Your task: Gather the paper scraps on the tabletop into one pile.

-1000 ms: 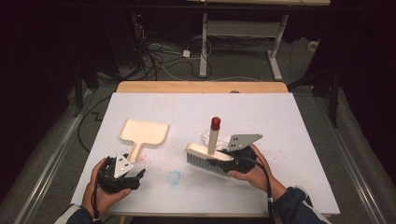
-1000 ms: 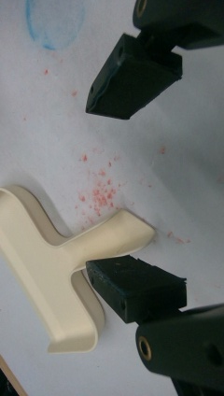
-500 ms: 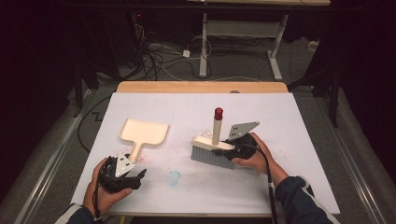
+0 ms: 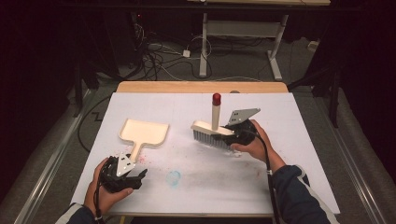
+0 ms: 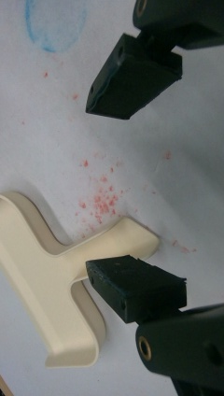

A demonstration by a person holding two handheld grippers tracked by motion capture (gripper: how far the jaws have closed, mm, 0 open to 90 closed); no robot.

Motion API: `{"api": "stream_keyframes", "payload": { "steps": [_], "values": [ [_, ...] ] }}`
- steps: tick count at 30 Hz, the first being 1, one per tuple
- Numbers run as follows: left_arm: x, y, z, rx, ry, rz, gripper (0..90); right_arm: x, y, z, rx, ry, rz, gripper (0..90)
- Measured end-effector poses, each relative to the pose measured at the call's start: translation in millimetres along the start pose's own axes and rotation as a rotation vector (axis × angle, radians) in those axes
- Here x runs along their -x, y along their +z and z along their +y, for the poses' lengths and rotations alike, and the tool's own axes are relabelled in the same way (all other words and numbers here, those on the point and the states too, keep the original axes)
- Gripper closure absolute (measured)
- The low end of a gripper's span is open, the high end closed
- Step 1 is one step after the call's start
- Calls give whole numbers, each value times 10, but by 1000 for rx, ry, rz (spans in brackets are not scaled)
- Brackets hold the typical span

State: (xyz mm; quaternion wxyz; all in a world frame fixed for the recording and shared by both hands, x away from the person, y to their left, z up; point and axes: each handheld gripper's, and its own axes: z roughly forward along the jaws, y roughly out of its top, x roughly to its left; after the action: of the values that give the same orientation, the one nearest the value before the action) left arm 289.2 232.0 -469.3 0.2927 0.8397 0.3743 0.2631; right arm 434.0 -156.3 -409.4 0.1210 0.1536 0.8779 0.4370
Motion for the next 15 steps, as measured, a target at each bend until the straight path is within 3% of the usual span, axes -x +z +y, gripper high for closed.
{"api": "stream_keyframes", "payload": {
  "steps": [2, 6, 11, 13, 15],
  "values": [
    [-6, -1, -4, 4, -2, 1, 208, 74, -35, 96, 32, 14, -8, 673],
    [-27, 11, -4, 3, -7, 1, 208, 250, -39, 285, 70, 19, -103, 673],
    [-29, 6, 2, 9, -2, 4, 208, 502, 189, 321, 7, -6, -236, 674],
    [-29, 5, -1, 8, -1, 3, 208, 596, 324, 253, -23, 1, -268, 674],
    [-39, 12, -4, 6, -6, 2, 208, 666, 456, 176, -51, 2, -269, 674]
  ]
}}
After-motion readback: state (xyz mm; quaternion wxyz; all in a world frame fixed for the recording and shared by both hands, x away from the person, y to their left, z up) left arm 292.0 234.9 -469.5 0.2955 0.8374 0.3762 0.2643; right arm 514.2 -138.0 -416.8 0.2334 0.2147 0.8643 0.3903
